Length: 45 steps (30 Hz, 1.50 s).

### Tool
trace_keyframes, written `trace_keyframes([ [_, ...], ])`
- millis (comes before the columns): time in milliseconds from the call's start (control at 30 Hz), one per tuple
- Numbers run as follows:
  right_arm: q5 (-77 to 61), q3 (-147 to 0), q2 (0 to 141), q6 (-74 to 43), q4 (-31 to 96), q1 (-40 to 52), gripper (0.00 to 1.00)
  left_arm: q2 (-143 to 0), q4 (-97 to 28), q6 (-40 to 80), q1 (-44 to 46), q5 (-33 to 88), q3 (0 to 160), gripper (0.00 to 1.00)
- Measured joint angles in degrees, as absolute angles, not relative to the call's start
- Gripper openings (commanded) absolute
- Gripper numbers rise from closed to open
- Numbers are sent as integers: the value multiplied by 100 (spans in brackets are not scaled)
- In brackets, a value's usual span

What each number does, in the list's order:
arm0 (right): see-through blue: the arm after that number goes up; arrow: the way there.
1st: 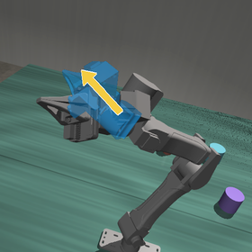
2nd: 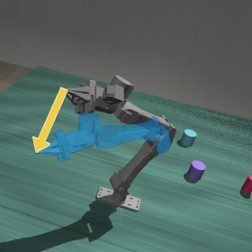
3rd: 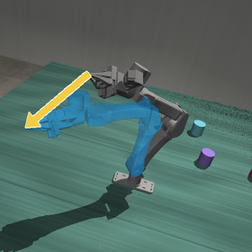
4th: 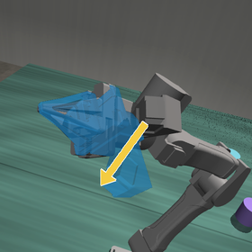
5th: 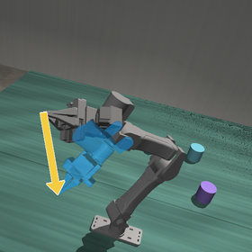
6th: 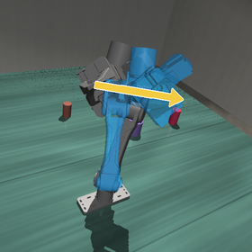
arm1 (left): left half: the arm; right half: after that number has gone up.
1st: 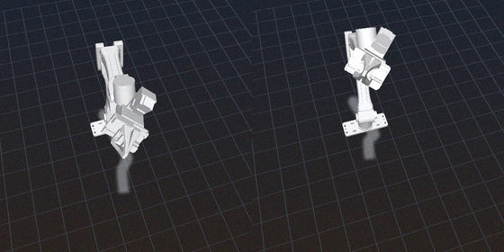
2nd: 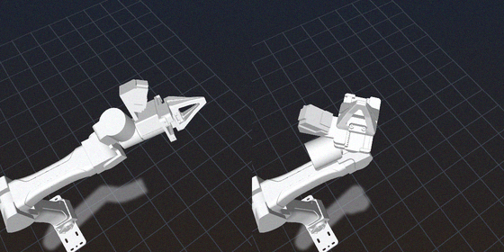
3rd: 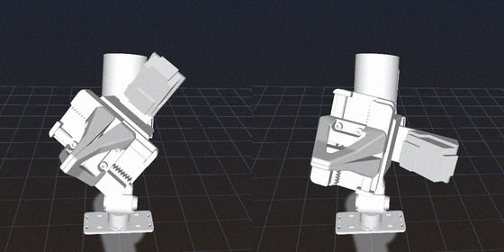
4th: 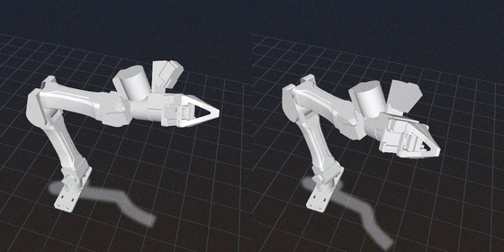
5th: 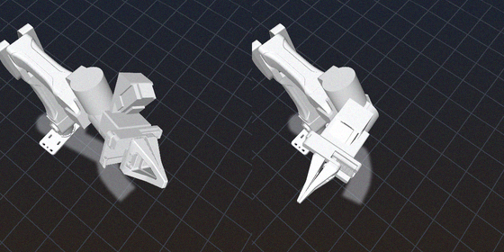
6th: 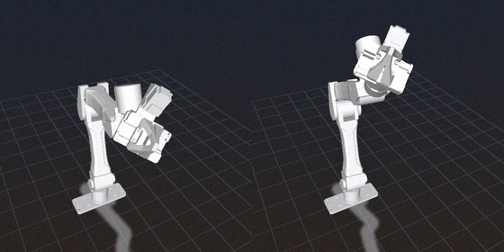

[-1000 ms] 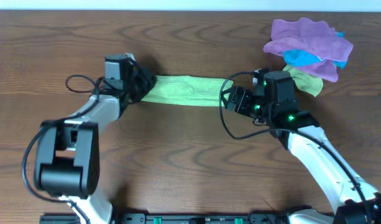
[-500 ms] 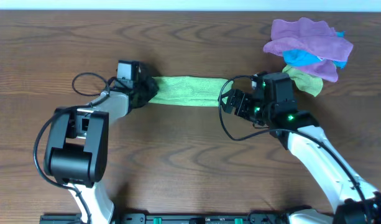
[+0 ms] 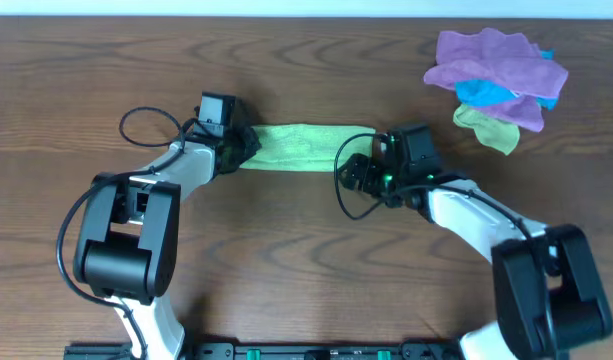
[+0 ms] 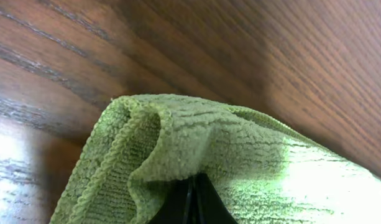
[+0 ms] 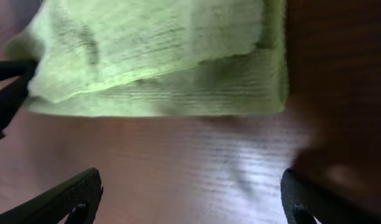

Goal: Fold the cloth
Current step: 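Grasp both ends of the green strip with both grippers, then fold the right end over toward the left gripper with the right gripper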

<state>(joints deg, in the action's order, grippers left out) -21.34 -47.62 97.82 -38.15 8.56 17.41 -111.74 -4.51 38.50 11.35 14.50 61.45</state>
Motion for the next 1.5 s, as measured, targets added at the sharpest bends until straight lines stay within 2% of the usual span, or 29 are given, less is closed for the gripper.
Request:
trace_keyframes([
  [467, -1590, -4759, 10173, -4104, -244, 1761, 90, -11126, -773, 3721, 1138, 1439, 6187, 6],
  [600, -1570, -4772, 10296, -4169, -508, 1761, 83, -11126, -773, 3721, 1138, 1441, 6187, 6],
  [667, -1546, -4792, 10385, -4213, -659, 1763, 73, -11126, -777, 3721, 1135, 1446, 6187, 6],
  [700, -1542, -4794, 10429, -4215, -716, 1767, 72, -11126, -777, 3721, 1135, 1452, 6187, 6],
  [1000, -1435, -4873, 10656, -4244, -1046, 1822, 66, -11120, -864, 3704, 1135, 1461, 6200, 6],
  [1033, -1422, -4880, 10698, -4246, -1131, 1824, 64, -11120, -880, 3693, 1135, 1461, 6202, 6],
  [1067, -1409, -4886, 10744, -4246, -1219, 1828, 56, -11115, -891, 3675, 1135, 1461, 6204, 6],
  [1133, -1317, -4925, 10875, -4285, -1339, 1831, 31, -11111, -910, 3614, 1135, 1461, 6204, 6],
  [1200, -1260, -4939, 10967, -4307, -1372, 1828, 19, -11111, -919, 3594, 1135, 1461, 6208, 6],
  [1267, -1168, -4941, 11002, -4287, -1378, 1831, 2, -11111, -928, 3590, 1135, 1463, 6213, 6],
  [1500, -1041, -4928, 10986, -4071, -1367, 1835, 2, -11109, -941, 3573, 1135, 1503, 6213, 6],
])
